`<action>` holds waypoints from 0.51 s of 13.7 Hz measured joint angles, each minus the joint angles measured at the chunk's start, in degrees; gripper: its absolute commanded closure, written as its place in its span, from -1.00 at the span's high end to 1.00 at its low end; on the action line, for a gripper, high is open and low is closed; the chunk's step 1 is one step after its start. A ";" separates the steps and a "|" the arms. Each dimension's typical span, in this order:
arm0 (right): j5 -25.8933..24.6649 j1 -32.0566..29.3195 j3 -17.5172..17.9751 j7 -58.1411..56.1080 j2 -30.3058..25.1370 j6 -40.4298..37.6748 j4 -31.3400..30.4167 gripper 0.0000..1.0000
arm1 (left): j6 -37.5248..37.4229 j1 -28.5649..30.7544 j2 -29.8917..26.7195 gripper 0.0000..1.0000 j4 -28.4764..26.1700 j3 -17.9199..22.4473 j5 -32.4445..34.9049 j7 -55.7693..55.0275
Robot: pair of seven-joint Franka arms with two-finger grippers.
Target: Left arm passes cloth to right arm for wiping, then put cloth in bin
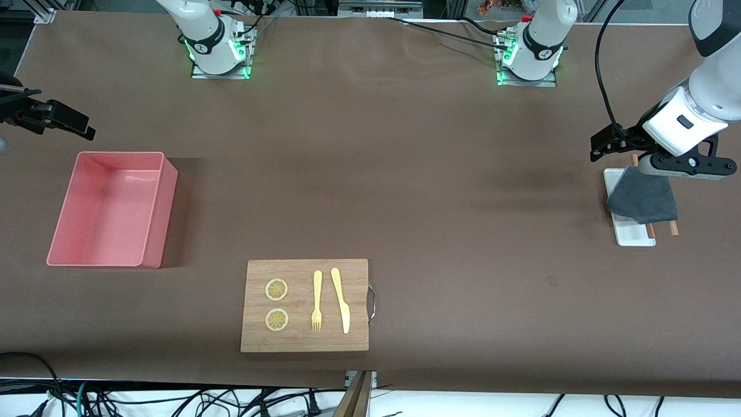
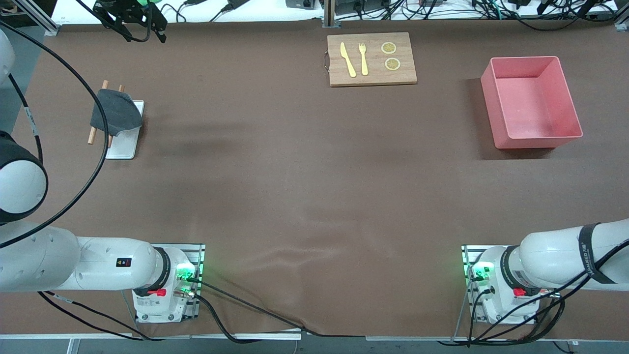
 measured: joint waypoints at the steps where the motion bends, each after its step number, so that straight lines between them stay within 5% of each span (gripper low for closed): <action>1: 0.00 0.00 0.00 -0.19 0.00 0.00 0.00 1.00 | 0.01 -0.01 0.00 1.00 -0.01 0.05 0.00 -0.03; 7: 0.00 0.00 -0.68 -3.98 0.00 0.17 0.00 1.00 | 0.02 -0.19 0.00 1.00 -0.06 0.15 0.00 -0.08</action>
